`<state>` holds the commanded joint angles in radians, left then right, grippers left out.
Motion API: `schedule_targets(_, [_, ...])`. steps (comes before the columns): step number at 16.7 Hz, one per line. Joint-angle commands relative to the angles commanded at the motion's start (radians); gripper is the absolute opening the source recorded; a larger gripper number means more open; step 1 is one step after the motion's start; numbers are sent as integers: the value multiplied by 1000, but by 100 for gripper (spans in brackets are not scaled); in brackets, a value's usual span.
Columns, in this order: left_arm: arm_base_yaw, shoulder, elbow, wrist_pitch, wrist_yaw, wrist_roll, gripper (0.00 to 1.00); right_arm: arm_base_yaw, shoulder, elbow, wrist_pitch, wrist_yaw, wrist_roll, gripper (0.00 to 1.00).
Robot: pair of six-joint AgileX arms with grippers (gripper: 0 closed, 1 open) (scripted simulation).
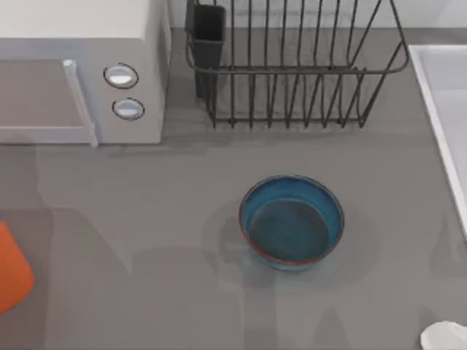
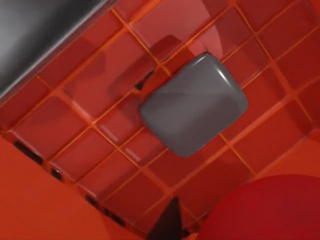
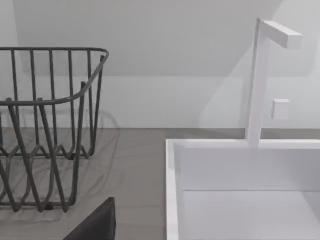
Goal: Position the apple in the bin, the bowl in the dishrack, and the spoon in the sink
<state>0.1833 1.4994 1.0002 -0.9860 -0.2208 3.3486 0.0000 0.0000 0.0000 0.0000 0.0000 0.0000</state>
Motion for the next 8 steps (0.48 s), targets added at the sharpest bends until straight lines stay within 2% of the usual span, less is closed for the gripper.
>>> schedule_targets(2, [0, 0, 0, 0, 0, 0, 0, 0, 0, 0, 0, 0, 0, 100])
schedule_targets(8, [0, 0, 0, 0, 0, 0, 45, 0, 0, 0, 0, 0, 0, 100])
